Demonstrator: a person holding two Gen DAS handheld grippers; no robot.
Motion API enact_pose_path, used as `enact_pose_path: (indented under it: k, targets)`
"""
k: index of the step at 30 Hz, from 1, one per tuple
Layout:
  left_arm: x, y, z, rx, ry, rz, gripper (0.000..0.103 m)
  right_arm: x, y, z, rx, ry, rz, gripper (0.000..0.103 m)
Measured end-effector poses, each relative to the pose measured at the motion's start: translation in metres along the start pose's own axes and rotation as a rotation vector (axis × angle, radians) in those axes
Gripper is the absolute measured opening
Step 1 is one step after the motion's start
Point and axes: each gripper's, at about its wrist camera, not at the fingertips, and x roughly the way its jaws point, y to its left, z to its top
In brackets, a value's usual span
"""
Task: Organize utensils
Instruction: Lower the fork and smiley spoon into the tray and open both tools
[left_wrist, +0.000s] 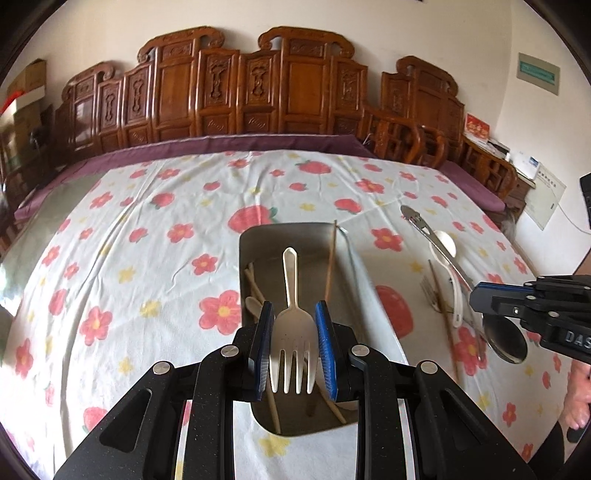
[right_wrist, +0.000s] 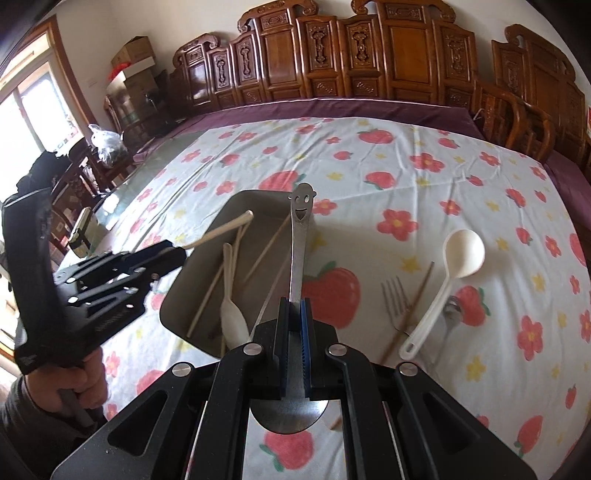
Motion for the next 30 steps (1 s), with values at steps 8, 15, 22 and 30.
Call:
enact_pose_path:
  k: [8,15,22,30]
  targets:
    - [0.013,0.002,0.002,-0.009,0.019,-0.007,0.022,0.013,0.012,0.011,-0.011,0.014,0.016,0.007]
    - [0.017,0.011,0.005,-0.038,0.029,-0.004,0.028,0.030,0.017,0.015,0.010,0.036,0.026,0.007]
    - [0.002,0.023,0.014,-0.055,-0.008,0.007,0.028,0.055,0.030,0.021,0.042,0.050,0.034,0.007]
    - [-0.007,0.038,0.019,-0.064,-0.028,0.031,0.028,0.074,0.038,0.023,0.063,0.050,0.001,0.007]
